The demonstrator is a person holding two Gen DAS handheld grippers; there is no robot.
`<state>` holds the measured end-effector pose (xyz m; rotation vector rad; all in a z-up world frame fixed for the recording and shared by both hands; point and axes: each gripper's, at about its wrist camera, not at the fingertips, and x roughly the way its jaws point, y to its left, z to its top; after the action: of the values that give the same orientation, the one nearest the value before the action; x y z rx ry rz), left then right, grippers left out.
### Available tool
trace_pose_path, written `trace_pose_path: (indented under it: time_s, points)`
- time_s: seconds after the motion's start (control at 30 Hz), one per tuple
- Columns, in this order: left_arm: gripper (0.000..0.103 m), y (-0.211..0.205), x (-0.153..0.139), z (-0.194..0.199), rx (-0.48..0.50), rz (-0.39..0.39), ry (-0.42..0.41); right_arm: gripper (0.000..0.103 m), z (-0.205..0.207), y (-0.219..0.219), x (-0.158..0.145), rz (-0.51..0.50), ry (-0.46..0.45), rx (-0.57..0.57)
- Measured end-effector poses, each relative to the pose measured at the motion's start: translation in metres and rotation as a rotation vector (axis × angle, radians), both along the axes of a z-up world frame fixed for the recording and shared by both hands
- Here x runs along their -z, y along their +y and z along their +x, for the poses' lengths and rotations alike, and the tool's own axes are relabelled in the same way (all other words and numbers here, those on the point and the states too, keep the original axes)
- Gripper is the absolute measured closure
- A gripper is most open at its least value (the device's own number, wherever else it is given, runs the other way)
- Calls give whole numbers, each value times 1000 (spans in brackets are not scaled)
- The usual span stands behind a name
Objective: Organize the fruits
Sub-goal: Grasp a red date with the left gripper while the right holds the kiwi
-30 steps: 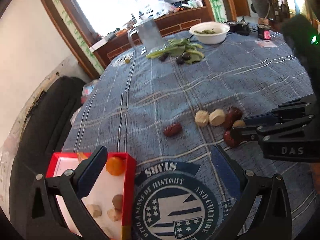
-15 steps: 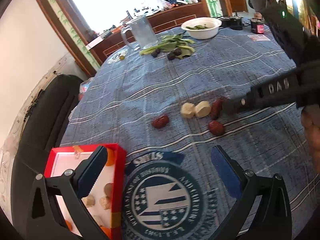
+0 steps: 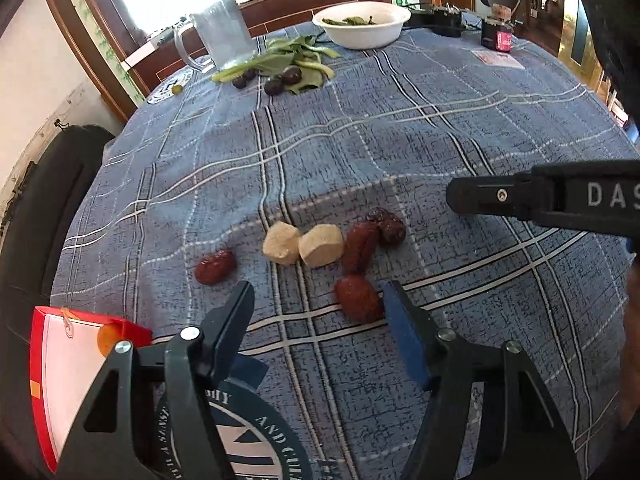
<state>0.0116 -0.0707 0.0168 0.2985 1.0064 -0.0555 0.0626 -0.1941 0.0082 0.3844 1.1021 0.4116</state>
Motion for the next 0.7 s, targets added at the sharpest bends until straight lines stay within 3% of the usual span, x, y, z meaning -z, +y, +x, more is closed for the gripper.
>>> trace_pose_path:
  time_s: [0.23, 0.47, 0.7]
  points:
    - [48, 0, 3, 2, 12, -59, 4, 82, -2, 8, 0, -62, -38, -18]
    - [76, -1, 3, -2, 48, -147, 21, 82, -4, 12, -1, -100, -67, -30]
    - [76, 8, 2, -5, 30, -180, 10, 82, -9, 17, -3, -127, -104, -48]
